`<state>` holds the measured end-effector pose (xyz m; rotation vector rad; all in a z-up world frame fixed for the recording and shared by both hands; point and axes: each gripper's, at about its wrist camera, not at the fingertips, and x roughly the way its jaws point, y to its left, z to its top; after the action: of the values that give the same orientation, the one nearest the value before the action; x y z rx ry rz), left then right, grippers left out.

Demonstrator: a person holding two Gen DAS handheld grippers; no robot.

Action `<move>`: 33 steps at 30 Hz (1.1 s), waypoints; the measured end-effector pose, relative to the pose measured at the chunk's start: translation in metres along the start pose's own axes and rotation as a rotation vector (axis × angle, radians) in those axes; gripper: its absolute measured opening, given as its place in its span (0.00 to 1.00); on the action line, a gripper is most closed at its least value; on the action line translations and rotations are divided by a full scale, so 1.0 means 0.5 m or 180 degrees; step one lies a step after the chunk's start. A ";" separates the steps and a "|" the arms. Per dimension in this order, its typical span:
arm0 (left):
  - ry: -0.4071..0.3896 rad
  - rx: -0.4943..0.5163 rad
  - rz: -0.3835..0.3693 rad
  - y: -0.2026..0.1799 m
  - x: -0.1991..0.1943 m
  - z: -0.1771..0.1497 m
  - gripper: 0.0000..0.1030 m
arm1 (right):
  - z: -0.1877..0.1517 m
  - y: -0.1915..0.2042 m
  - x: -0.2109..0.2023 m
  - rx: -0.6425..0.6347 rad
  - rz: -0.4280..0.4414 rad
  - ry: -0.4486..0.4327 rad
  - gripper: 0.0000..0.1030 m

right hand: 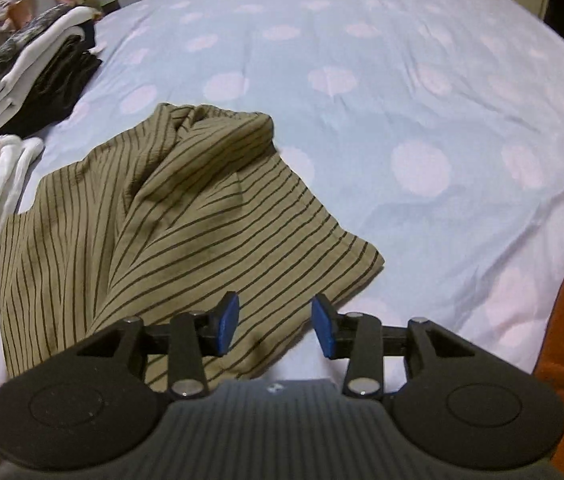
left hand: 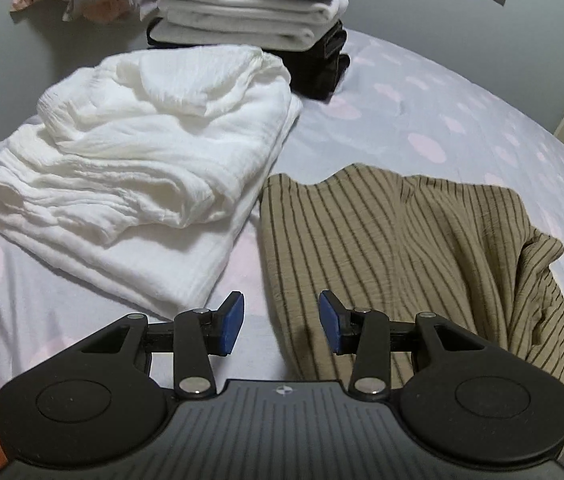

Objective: Fold clothes

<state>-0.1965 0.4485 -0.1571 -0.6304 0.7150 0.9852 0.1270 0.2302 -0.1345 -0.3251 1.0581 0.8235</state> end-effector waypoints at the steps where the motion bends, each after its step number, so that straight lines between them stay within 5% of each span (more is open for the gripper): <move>1: -0.0002 0.0021 0.0016 0.002 0.002 -0.001 0.47 | 0.004 -0.002 0.006 0.0022 0.0004 0.0024 0.43; 23: 0.0183 0.0141 0.0033 -0.016 0.041 -0.017 0.47 | 0.041 -0.142 0.118 0.0839 -0.0136 0.0155 0.42; 25: 0.0180 0.0128 0.0037 -0.015 0.041 -0.017 0.47 | 0.044 -0.142 0.127 0.0843 -0.0144 0.0136 0.36; 28: 0.0195 0.0064 -0.0001 -0.008 0.040 -0.014 0.47 | 0.054 -0.132 0.124 0.0766 -0.0143 0.0093 0.06; 33: 0.0137 -0.0024 -0.0048 0.001 0.030 -0.007 0.47 | 0.099 -0.077 0.061 0.0511 0.0024 -0.0115 0.03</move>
<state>-0.1922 0.4537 -0.1707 -0.6645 0.7438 0.9633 0.1937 0.2477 -0.1426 -0.1701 1.0846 0.7434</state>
